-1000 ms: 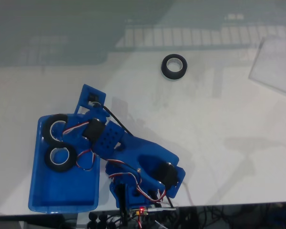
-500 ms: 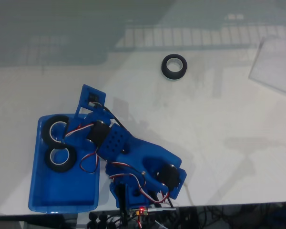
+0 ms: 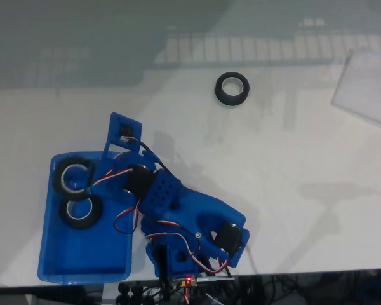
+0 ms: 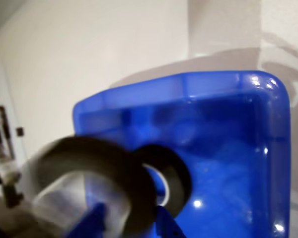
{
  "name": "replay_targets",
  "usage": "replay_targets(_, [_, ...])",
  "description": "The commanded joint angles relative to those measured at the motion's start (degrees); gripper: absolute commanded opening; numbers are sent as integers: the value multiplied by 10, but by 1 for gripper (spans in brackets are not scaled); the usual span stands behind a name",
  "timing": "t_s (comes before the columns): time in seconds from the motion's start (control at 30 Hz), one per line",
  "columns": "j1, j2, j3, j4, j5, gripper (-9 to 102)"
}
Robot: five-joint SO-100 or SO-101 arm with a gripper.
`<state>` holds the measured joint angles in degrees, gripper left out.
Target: Grasp all tape and put them in the bin.
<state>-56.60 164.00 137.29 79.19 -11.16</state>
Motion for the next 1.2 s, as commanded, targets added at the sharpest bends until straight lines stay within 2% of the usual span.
replay_targets(0.0, [-6,4,-4,-2,18,26])
replay_targets(0.07, [-5,4,-5,-8,43,33])
replay_targets(0.17, [-2,0,-9,-18,63,38])
replay_targets(0.4, [49,-24,-11,-70,69,38])
replay_targets(0.53, [153,-71,-15,-161,87,39])
replay_targets(0.67, [310,-140,-40,-286,152,39])
replay_targets(0.9, [545,-286,-116,-381,249,42])
replay_targets(1.03, [638,-385,-174,-398,313,38])
replay_targets(1.17, [681,-461,-221,-354,335,39])
